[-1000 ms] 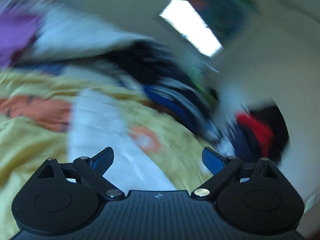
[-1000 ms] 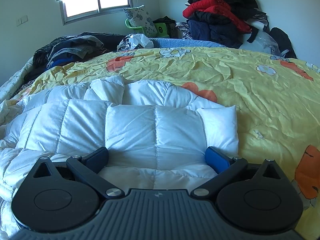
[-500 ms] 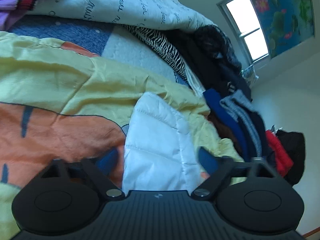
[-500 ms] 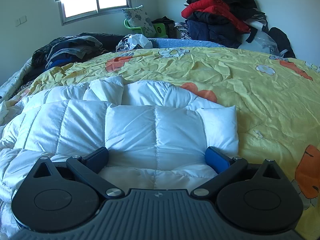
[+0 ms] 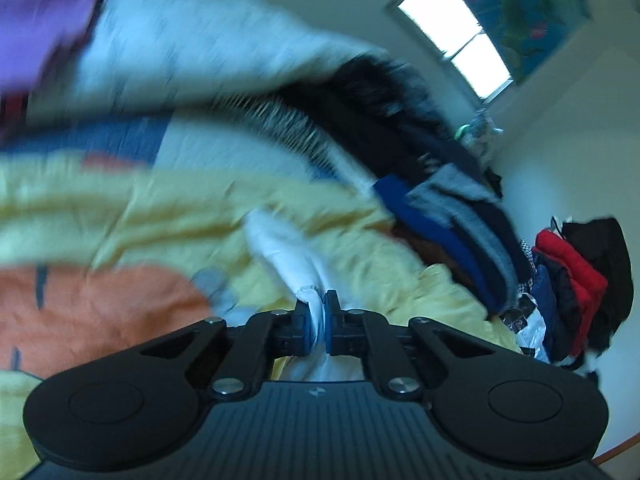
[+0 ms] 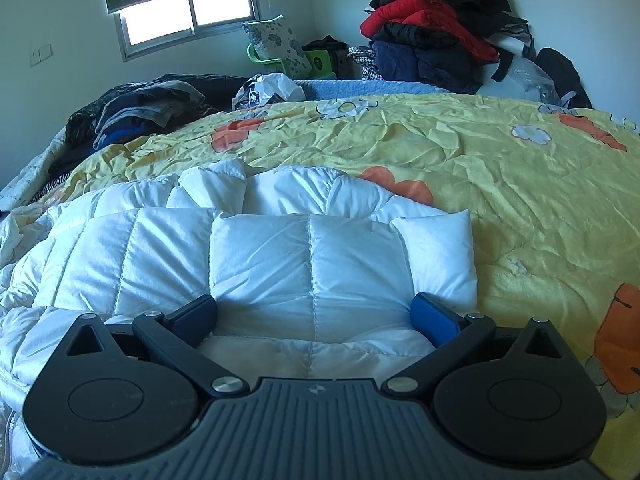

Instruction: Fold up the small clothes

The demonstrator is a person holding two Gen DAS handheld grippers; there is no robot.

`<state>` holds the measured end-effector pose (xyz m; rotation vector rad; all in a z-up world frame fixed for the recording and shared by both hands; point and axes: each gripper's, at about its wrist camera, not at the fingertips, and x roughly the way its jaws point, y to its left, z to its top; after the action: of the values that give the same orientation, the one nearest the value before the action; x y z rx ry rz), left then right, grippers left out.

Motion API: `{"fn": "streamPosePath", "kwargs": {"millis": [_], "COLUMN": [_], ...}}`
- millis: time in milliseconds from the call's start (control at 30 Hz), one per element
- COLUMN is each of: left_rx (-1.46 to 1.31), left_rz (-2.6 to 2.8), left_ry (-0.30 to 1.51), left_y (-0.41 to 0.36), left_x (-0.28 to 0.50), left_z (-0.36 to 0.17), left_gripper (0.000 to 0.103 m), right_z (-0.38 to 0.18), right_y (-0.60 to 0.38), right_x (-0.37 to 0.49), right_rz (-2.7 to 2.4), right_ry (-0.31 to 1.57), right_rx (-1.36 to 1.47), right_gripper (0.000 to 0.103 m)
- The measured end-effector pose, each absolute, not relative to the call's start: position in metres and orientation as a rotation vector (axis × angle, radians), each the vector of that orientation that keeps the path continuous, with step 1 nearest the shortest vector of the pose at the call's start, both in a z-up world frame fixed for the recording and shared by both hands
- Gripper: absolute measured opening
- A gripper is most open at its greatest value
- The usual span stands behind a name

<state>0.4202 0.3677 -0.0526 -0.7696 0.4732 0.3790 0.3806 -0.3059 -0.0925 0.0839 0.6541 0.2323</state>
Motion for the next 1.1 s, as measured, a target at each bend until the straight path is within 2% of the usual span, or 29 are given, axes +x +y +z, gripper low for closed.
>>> {"fn": "streamPosePath", "kwargs": {"millis": [100,200,300,467,600,667,700,733,767,800,833,1000,1100], "left_rx": [-0.545,-0.244,0.059,0.145,0.039,-0.012,-0.044,-0.080,-0.114,-0.140,-0.154,-0.148,-0.338], "left_rz": [0.319,0.203,0.059,-0.215,-0.232,-0.253,-0.280,-0.302,-0.307,-0.299,-0.285,-0.158,-0.089], "left_ry": [0.372,0.235,0.144,0.354,0.570,0.600,0.606,0.615,0.621,0.617,0.600,0.463,0.453], "left_y": [0.313,0.226,0.128,0.027,0.008,0.008,0.010,0.014,0.016,0.019,0.022,0.025,0.053], "left_x": [0.407,0.375,0.337,0.309,0.313,0.306,0.299,0.293,0.285,0.280,0.273,0.233,0.220], "left_z": [0.000,0.045,0.051,-0.006,-0.046,-0.051,-0.052,-0.053,-0.052,-0.053,-0.054,-0.053,-0.056], "left_gripper": [0.006,0.006,0.006,0.007,0.007,0.010,0.016,0.030,0.039,0.066,0.087,0.089,0.089], "right_z": [-0.092,-0.092,-0.092,-0.092,-0.092,-0.092,-0.092,-0.092,-0.092,-0.092,-0.092,-0.091,-0.091], "right_y": [-0.307,-0.308,-0.308,-0.309,-0.309,-0.309,-0.309,-0.309,-0.309,-0.310,-0.310,-0.307,-0.303], "right_x": [0.381,0.380,0.380,0.379,0.379,0.379,0.379,0.379,0.379,0.379,0.379,0.379,0.380], "right_rz": [0.234,0.236,0.238,0.238,0.239,0.239,0.239,0.239,0.239,0.239,0.239,0.231,0.222], "right_ry": [0.653,0.651,0.650,0.649,0.649,0.649,0.648,0.649,0.649,0.649,0.649,0.653,0.663], "right_rx": [0.091,0.098,0.102,0.107,0.110,0.111,0.111,0.110,0.110,0.110,0.110,0.089,0.057], "right_gripper": [0.100,0.100,0.100,0.100,0.100,0.100,0.100,0.100,0.100,0.100,0.100,0.099,0.100]}}
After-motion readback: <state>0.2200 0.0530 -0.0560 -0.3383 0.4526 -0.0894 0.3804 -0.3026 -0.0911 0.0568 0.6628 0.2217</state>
